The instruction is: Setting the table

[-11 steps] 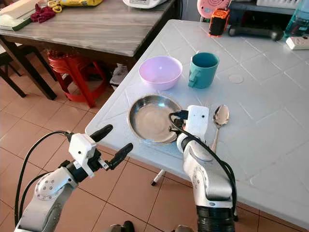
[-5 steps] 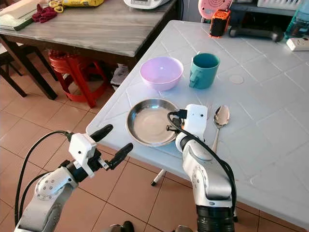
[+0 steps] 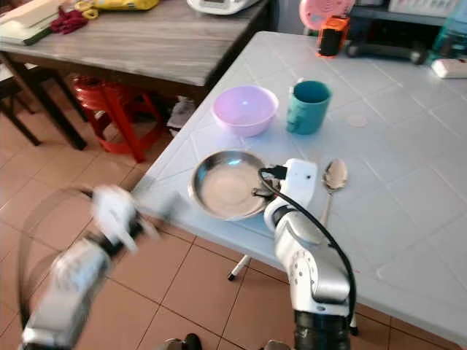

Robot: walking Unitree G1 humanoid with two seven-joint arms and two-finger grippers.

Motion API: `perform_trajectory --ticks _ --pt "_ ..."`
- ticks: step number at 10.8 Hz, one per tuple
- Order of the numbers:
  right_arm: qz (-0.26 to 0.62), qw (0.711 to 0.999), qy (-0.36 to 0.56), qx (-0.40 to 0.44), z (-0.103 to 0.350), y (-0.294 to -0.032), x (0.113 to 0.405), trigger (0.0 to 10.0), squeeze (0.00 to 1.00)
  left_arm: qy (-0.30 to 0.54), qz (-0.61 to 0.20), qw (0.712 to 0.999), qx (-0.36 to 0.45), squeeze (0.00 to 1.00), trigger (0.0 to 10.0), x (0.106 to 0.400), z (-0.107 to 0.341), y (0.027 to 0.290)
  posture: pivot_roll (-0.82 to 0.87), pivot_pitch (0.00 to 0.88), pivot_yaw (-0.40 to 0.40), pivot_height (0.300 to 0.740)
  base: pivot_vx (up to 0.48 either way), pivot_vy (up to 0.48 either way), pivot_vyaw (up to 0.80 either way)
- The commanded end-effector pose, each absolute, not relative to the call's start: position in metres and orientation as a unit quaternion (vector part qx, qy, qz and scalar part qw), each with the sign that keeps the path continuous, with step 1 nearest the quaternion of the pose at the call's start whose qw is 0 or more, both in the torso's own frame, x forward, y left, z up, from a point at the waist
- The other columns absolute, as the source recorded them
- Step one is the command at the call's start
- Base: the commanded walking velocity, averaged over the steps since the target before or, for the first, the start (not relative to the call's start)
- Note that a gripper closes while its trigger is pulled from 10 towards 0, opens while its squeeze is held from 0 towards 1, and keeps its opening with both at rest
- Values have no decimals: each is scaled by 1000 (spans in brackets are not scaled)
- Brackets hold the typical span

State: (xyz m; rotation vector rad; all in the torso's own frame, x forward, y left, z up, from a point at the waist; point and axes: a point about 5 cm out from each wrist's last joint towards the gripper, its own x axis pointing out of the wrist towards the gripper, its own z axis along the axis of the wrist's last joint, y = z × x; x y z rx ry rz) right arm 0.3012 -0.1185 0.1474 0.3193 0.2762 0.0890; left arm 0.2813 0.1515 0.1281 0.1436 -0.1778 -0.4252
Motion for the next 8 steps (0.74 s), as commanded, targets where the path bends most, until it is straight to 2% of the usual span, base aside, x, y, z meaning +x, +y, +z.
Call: perform_trajectory --ticks 1,3,4,5,6,7,8 --pt "44 972 162 167 134 -116 296 0 0 -71 -176 979 70 0 10000 283 122 162 -58 159 90 740 0 0 0" --pt "49 974 116 190 140 -123 290 0 0 -77 -121 988 59 0 10000 291 124 171 -63 158 90 740 0 0 0" --pt "38 977 104 181 140 -128 288 353 0 -76 -104 990 57 0 10000 292 124 173 -65 159 89 740 0 0 0" --pt "30 978 85 186 143 -133 285 1647 0 -75 -97 991 54 0 10000 292 123 174 -68 159 90 740 0 0 0" --pt "36 984 51 166 148 -136 282 7451 0 -71 -86 993 46 0 10000 292 122 176 -71 160 92 740 0 0 0" --pt "29 984 41 169 149 -139 282 10000 0 -53 -83 994 40 0 10000 293 116 175 -71 157 92 740 0 0 0" --pt "6 987 19 157 152 -147 281 10000 0 -42 -102 993 30 0 10000 292 111 169 -71 153 93 740 0 0 0"
